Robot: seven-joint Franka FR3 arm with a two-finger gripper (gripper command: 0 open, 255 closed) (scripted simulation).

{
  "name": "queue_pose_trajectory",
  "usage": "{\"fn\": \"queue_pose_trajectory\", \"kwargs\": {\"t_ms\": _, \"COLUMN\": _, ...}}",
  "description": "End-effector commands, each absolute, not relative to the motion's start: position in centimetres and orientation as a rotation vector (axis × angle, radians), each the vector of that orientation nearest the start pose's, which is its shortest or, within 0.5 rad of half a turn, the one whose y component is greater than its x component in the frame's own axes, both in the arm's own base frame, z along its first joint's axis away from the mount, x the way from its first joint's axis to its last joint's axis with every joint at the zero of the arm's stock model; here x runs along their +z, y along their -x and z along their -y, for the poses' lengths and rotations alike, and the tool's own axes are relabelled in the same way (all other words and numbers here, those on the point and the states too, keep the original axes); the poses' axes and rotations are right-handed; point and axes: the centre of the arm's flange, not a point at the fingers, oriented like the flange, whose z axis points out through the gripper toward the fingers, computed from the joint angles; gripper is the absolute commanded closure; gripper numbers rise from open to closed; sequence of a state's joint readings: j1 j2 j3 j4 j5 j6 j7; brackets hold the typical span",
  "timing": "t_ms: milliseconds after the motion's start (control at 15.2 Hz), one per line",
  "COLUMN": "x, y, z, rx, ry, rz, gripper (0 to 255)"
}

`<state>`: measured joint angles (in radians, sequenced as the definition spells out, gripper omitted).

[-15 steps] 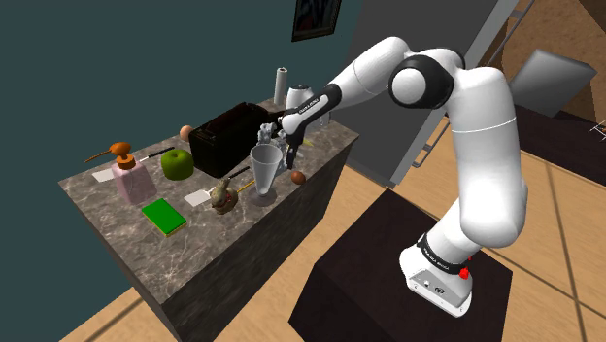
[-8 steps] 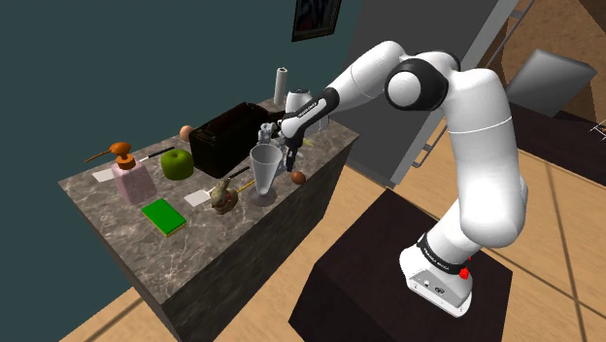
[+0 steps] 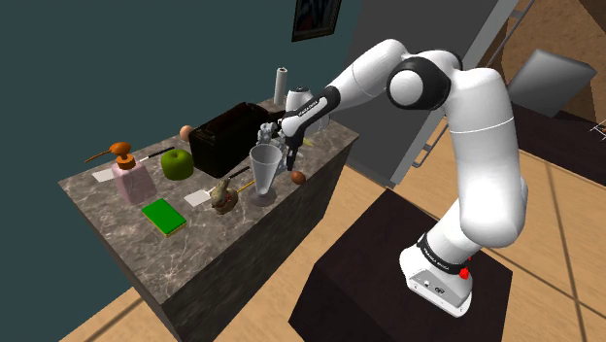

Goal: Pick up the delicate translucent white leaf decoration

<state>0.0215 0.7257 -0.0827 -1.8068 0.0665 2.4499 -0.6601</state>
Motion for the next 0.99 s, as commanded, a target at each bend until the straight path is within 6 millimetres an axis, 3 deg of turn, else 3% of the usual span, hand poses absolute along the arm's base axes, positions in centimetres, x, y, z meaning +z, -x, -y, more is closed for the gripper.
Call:
{"fn": "queue_pose_trajectory", "kwargs": {"t_ms": 0, "x": 14.5, "y": -63.8, "z": 3.7, "rx": 0.122, "ry": 3.002, "rz": 0.871, "gripper": 255}}
{"fn": "queue_pose_trajectory", "kwargs": {"t_ms": 792, "x": 20.8, "y": -63.8, "z": 3.7, "rx": 0.122, "ry": 3.002, "rz": 0.871, "gripper": 255}}
{"fn": "queue_pose_trajectory", "kwargs": {"t_ms": 924, "x": 20.9, "y": -63.8, "z": 3.7, "rx": 0.122, "ry": 3.002, "rz": 0.871, "gripper": 255}}
